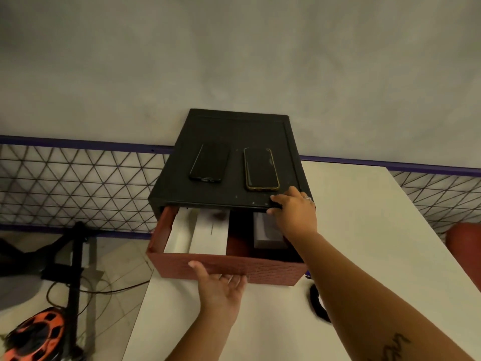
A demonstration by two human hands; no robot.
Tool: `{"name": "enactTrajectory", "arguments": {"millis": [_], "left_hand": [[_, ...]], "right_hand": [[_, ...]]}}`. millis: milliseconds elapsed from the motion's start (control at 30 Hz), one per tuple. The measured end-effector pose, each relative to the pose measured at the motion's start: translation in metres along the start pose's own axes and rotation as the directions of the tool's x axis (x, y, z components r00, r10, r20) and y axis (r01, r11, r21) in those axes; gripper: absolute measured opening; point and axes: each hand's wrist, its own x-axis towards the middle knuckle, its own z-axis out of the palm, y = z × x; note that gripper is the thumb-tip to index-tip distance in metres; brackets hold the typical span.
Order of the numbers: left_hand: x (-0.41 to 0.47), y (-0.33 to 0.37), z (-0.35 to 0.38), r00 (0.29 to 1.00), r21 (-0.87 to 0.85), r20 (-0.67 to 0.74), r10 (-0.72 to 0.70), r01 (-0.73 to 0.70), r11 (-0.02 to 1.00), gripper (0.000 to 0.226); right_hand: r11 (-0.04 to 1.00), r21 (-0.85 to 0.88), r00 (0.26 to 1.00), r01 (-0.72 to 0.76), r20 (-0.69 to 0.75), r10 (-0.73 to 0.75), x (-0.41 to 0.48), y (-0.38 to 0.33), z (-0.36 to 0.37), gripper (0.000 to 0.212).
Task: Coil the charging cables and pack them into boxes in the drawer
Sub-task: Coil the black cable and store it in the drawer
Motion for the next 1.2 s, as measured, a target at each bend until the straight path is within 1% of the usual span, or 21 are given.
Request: {"name": "enactTrajectory", "arguments": {"millis": [33, 200, 433, 500, 567, 600, 633, 667, 700, 733, 767, 800, 833, 900, 933, 967, 1000, 1033, 1067, 1133, 1200], "left_hand": [[-0.005, -0.001, -0.006, 1.0, -0.007, -0.005, -0.001, 0.001, 1.0, 0.089], [-0.033, -0.008, -0.034, 0.999, 0.009, -0.016, -0.04, 0.04, 0.999, 0.107], [-0.073, -0.013, -0.074, 0.994, 0.063, -0.101, -0.034, 0.041, 0.997, 0.088], [-0.08, -0.011, -0.086, 0.99, 0.156, -0.134, -0.044, 0.065, 0.986, 0.082], [-0.087, -0.011, -0.09, 0.985, 0.346, -0.167, -0.047, 0.103, 0.933, 0.074], [-0.093, -0.012, -0.089, 0.984, 0.486, -0.179, -0.02, 0.106, 0.868, 0.065], [-0.1, -0.013, -0.088, 0.985, 0.654, -0.17, 0.021, 0.097, 0.75, 0.053], [-0.11, -0.013, -0.085, 0.991, 0.814, -0.121, 0.057, 0.066, 0.577, 0.04], [-0.117, -0.012, -0.082, 0.996, 0.918, -0.04, 0.078, 0.005, 0.397, 0.026], [-0.121, -0.011, -0.078, 0.995, 0.959, 0.06, 0.08, -0.08, 0.271, 0.016], [-0.126, -0.007, -0.071, 0.984, 0.962, 0.166, 0.061, -0.176, 0.21, 0.01], [-0.13, 0.0, -0.061, 0.963, 0.943, 0.265, 0.056, -0.271, 0.192, 0.009], [-0.131, 0.009, -0.051, 0.935, 0.917, 0.341, 0.095, -0.353, 0.186, 0.008], [-0.126, 0.03, -0.03, 0.876, 0.886, 0.414, 0.247, -0.45, 0.11, 0.011], [-0.119, 0.041, -0.022, 0.844, 0.887, 0.426, 0.325, -0.46, 0.031, 0.01], [-0.109, 0.052, -0.016, 0.824, 0.899, 0.426, 0.373, -0.433, -0.071, 0.008], [-0.098, 0.062, -0.012, 0.822, 0.91, 0.415, 0.39, -0.369, -0.19, 0.016], [-0.084, 0.069, -0.011, 0.847, 0.91, 0.381, 0.371, -0.272, -0.312, 0.029], [-0.072, 0.076, -0.012, 0.884, 0.9, 0.321, 0.34, -0.173, -0.401, 0.039], [-0.058, 0.081, -0.014, 0.946, 0.874, 0.182, 0.269, -0.03, -0.485, 0.048], [-0.048, 0.081, -0.017, 0.972, 0.86, 0.079, 0.223, 0.047, -0.509, 0.049]], "right_hand": [[1.0, 0.006, 1.0, 0.0, -0.001, 0.0, 0.0, -0.001, 0.0, 0.041], [0.999, 0.045, 1.0, -0.028, 0.008, 0.028, 0.0, -0.004, -0.002, 0.041], [0.998, 0.044, 0.999, -0.047, 0.0, 0.047, 0.0, -0.004, 0.001, 0.042], [0.998, 0.042, 0.999, -0.043, 0.002, 0.043, 0.0, -0.004, 0.002, 0.042], [0.998, 0.057, 0.999, -0.038, 0.007, 0.037, -0.001, -0.002, 0.003, 0.042], [0.997, 0.067, 0.999, -0.035, 0.016, 0.034, -0.001, -0.001, 0.002, 0.043], [0.996, 0.08, 0.999, -0.026, 0.026, 0.024, -0.003, 0.0, 0.001, 0.043], [0.995, 0.099, 0.999, -0.014, 0.039, 0.011, -0.005, 0.002, 0.001, 0.045], [0.992, 0.126, 0.999, 0.001, 0.053, -0.007, -0.009, 0.004, 0.001, 0.046], [0.987, 0.158, 0.997, 0.013, 0.073, -0.024, -0.015, 0.005, 0.0, 0.048], [0.982, 0.19, 0.995, 0.019, 0.091, -0.037, -0.023, 0.007, -0.002, 0.051], [0.975, 0.219, 0.994, 0.027, 0.1, -0.05, -0.033, 0.008, -0.004, 0.053], [0.969, 0.247, 0.993, 0.031, 0.101, -0.057, -0.044, 0.009, -0.004, 0.055], [0.947, 0.32, 0.996, 0.002, 0.084, -0.031, -0.072, 0.013, -0.008, 0.055], [0.93, 0.367, 0.997, -0.018, 0.083, -0.013, -0.087, 0.016, -0.008, 0.054], [0.91, 0.413, 0.996, -0.032, 0.085, -0.004, -0.103, 0.02, -0.008, 0.052], [0.892, 0.45, 0.996, -0.043, 0.093, 0.002, -0.118, 0.023, -0.006, 0.05], [0.881, 0.471, 0.995, -0.055, 0.099, 0.009, -0.133, 0.028, -0.004, 0.047], [0.875, 0.481, 0.995, -0.052, 0.103, 0.003, -0.147, 0.03, -0.001, 0.045], [0.872, 0.489, 0.994, -0.024, 0.106, -0.032, -0.171, 0.035, 0.004, 0.041], [0.886, 0.464, 0.99, 0.02, 0.114, -0.082, -0.189, 0.038, 0.008, 0.036]]}}
